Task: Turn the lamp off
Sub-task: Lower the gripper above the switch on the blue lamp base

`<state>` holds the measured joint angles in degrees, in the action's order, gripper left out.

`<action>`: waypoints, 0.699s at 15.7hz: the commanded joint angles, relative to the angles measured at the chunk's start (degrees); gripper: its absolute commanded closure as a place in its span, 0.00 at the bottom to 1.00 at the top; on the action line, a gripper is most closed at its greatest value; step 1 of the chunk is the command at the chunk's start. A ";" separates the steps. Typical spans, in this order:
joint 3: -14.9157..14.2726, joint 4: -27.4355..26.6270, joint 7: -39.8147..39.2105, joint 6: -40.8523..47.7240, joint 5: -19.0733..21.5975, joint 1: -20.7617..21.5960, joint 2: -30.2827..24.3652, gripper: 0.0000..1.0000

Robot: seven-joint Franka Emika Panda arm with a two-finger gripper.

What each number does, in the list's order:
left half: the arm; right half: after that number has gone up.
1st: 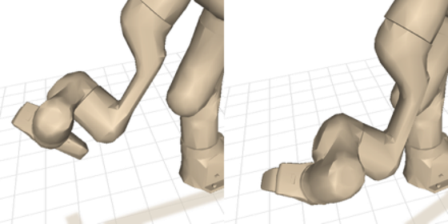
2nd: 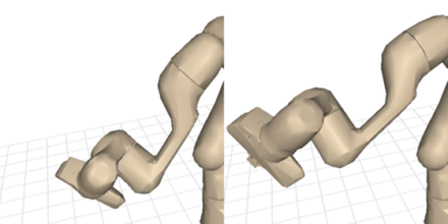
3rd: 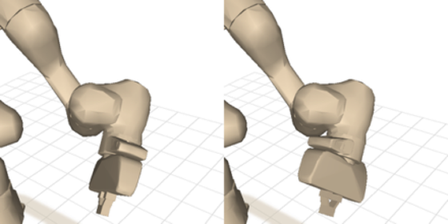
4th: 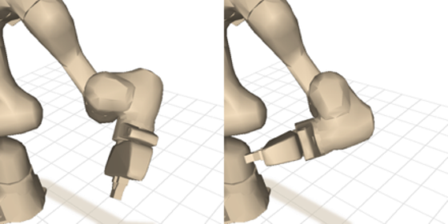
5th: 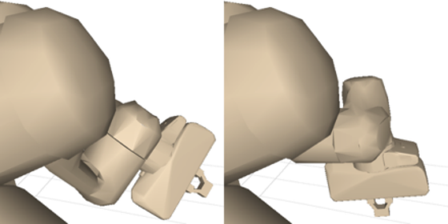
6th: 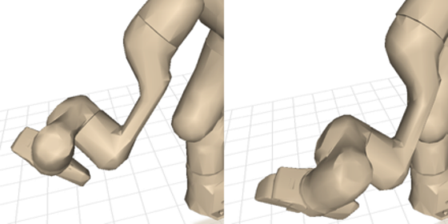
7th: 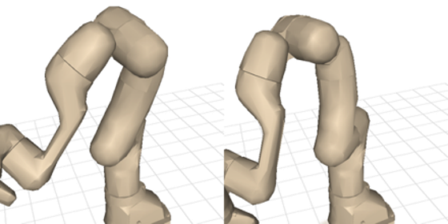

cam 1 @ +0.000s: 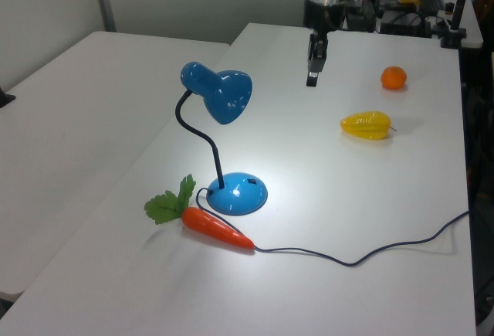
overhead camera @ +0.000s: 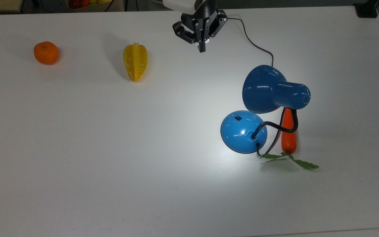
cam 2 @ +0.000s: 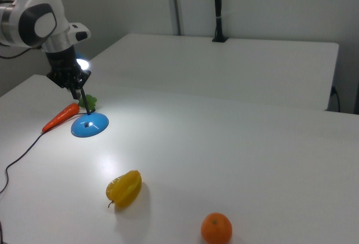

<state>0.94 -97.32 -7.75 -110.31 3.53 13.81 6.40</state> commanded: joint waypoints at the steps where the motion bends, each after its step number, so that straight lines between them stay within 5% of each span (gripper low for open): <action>1: 0.02 -2.86 -0.25 -6.92 0.42 0.78 1.24 1.00; 11: 2.75 -6.56 -0.51 -26.17 0.51 1.22 9.33 1.00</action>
<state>3.21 -103.19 -7.75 -131.75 3.53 14.72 13.99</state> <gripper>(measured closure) 0.991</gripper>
